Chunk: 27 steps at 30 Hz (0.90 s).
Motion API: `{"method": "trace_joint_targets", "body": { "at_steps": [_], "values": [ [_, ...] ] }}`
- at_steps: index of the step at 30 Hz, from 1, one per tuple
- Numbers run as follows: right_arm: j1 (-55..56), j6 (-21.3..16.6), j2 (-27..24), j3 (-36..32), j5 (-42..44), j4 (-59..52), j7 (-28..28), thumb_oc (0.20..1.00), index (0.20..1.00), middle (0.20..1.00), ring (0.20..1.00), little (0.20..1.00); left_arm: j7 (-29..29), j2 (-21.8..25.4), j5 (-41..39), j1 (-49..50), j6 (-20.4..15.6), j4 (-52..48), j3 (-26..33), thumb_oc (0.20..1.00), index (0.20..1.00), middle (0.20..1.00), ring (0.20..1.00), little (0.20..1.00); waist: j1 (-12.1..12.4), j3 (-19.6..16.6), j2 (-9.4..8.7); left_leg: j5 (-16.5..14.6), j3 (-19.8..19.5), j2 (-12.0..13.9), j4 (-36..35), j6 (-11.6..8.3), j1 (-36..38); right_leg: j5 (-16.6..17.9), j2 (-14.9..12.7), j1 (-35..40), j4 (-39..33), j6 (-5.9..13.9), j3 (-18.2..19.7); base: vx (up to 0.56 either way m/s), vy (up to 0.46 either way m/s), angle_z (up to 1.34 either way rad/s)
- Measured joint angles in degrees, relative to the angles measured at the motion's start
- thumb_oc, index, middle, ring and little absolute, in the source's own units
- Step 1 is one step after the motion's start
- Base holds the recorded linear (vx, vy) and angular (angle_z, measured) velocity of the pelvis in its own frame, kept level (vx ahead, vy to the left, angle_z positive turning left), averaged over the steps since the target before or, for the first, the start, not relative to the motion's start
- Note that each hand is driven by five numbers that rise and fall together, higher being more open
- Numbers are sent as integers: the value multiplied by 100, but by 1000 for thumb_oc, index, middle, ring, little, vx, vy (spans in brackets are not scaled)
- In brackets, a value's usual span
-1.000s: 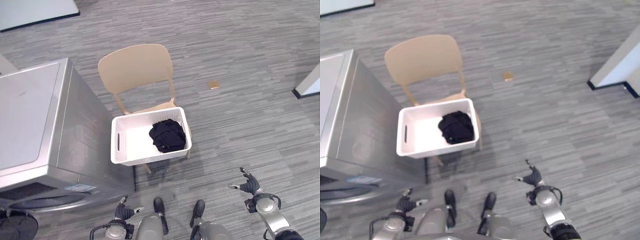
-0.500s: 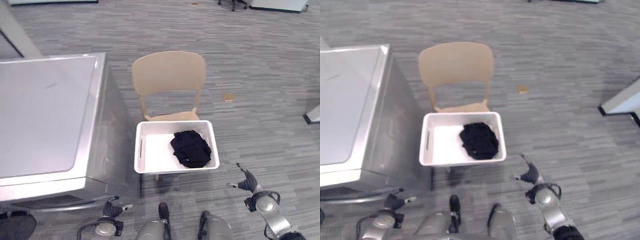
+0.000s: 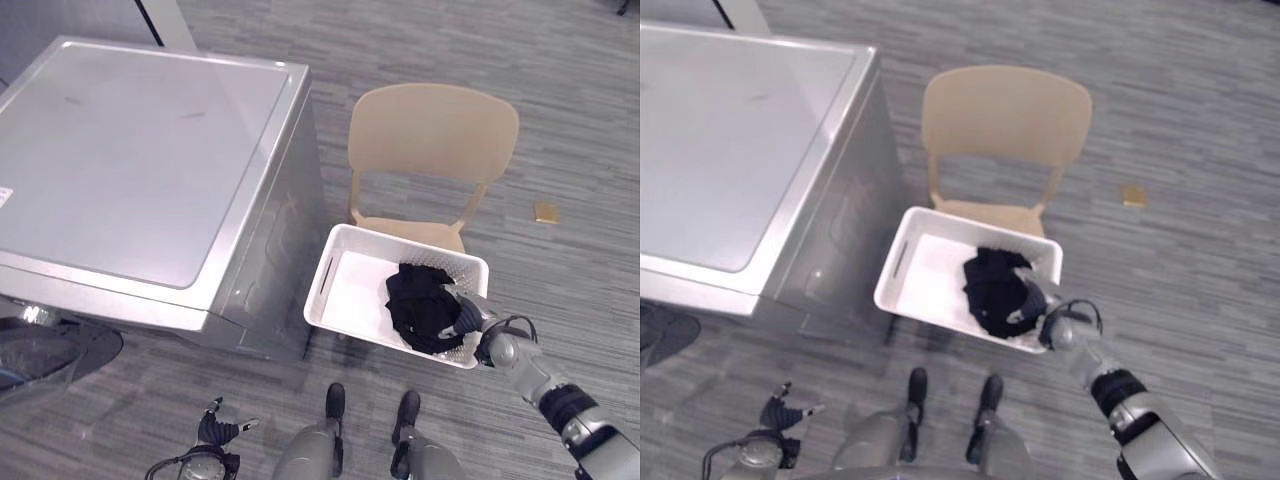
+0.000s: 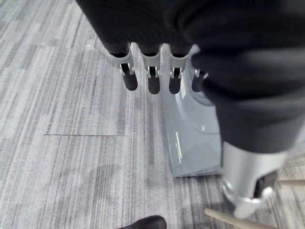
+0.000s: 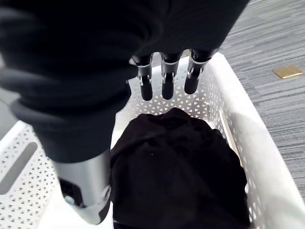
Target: Grab the laundry basket,head to the washer,open it,put in the laundry and shut it.
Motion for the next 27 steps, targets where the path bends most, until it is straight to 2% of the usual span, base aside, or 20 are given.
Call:
{"method": "trace_joint_targets", "body": {
  "at_steps": [1, 2, 4, 6, 9, 11, 12, 13, 14, 19, 20, 24, 25, 27],
  "values": [
    [-174, 21, -11, 81, -45, 154, -14, 1000, 1000, 1000, 1000, 1000, 5, 0, -2, -53, -21, -5, -40, 1000, 1000, 1000, 1000, 1000, 44, 21, 31, 16, -35, 28, -7, -32, -75, 2, 30, -60, -14, -3, -36, -66, -40, 31],
    [-674, 38, -14, 171, -79, 659, -105, 1000, 1000, 1000, 1000, 1000, 38, -1, -21, -251, -57, -41, -151, 1000, 1000, 1000, 1000, 1000, 147, 213, 117, 125, -132, 91, 10, -82, -265, 47, 102, -205, -10, -66, -142, -52, -39, 27],
    [-982, 83, -29, 138, -122, 957, -212, 1000, 1000, 1000, 1000, 1000, 48, -6, -188, -420, -133, -46, -202, 1000, 1000, 1000, 1000, 1000, 259, 432, 217, 173, -190, 159, -8, -121, -353, 50, 170, -268, -11, -71, -214, -44, -32, 19],
    [-1438, 143, -4, 347, -242, 1780, -263, 1000, 1000, 1000, 1000, 1000, 86, -1, -251, -599, -182, -41, -256, 1000, 1000, 1000, 1000, 1000, 425, 628, 316, 220, -327, 214, -8, -189, -500, 50, 237, -372, -11, -75, -297, -50, -22, 14],
    [-1732, 283, -23, 318, -240, 2161, -307, 1000, 1000, 1000, 1000, 1000, 99, 9, -445, -830, -241, -49, -310, 1000, 1000, 1000, 1000, 1000, 496, 892, 384, 283, -450, 238, -20, -230, -670, 19, 271, -499, 14, -151, -432, -27, -34, 23],
    [-1840, 320, -42, 414, -239, 2201, -296, 1000, 1000, 1000, 1000, 1000, 97, 14, -446, -923, -241, -47, -340, 1000, 1000, 1000, 1000, 1000, 520, 931, 405, 310, -509, 243, -22, -256, -793, 18, 282, -583, 3, -152, -501, 10, -28, 14],
    [-1874, 349, -90, 546, -238, 2143, -279, 645, 645, 645, 645, 645, 96, 15, -446, -987, -243, -52, -353, 1000, 1000, 1000, 1000, 1000, 530, 968, 418, 321, -549, 244, -33, -264, -802, 18, 284, -584, 3, -155, -543, 25, -4, 22],
    [-1878, 327, -96, 558, -238, 2096, -247, 645, 645, 645, 645, 645, 93, 15, -447, -1034, -243, -66, -354, 1000, 1000, 1000, 1000, 1000, 540, 978, 417, 331, -610, 244, -45, -277, -808, 16, 286, -580, 12, -184, -591, 46, -4, 24],
    [-1877, 333, -99, 578, -231, 2009, -192, 200, 200, 200, 200, 200, 90, 16, -446, -1043, -247, -70, -358, 1000, 1000, 1000, 1000, 1000, 555, 979, 415, 331, -655, 239, -73, -278, -790, 3, 286, -551, 15, -215, -629, 29, 0, 22],
    [-1635, 270, -203, 223, 372, 781, -88, 200, 200, 200, 200, 200, 51, 14, -447, -1050, -235, -262, -370, 1000, 1000, 1000, 1000, 1000, 542, 989, 391, 334, -671, 208, -119, -276, -642, -5, 262, -391, 0, -229, -621, 54, 37, 8],
    [-1279, 215, -204, -126, 813, 238, -84, 200, 200, 200, 200, 200, 35, 11, -447, -1047, -221, -312, -367, 1000, 1000, 1000, 1000, 1000, 515, 1004, 361, 334, -662, 203, -189, -276, -405, -6, 258, -168, -19, -228, -558, 51, 39, 10],
    [-739, 140, -71, -831, 1546, -454, -102, 200, 200, 200, 200, 200, 30, 16, -446, -982, -221, -550, -339, 1000, 1000, 1000, 1000, 1000, 450, 971, 236, 325, -634, 184, -323, -281, -83, -61, 245, 119, -68, -287, -479, 63, 55, 3],
    [-310, 140, 54, -1397, 2051, -1120, -102, 200, 200, 200, 200, 200, -21, -29, -446, -955, -169, -613, -264, 1000, 1000, 1000, 1000, 1000, 388, 964, 189, 325, -616, 169, -333, -278, 12, -58, 242, 224, -105, -287, -436, 81, 68, -6],
    [-119, 90, 96, -1458, 2303, -1360, -84, 200, 200, 200, 200, 200, -43, -34, -445, -911, -104, -613, -232, 1000, 1000, 1000, 1000, 1000, 321, 936, 133, 301, -560, 169, -346, -276, 154, -59, 239, 331, -111, -285, -374, 88, 76, -14]
  ]
}}
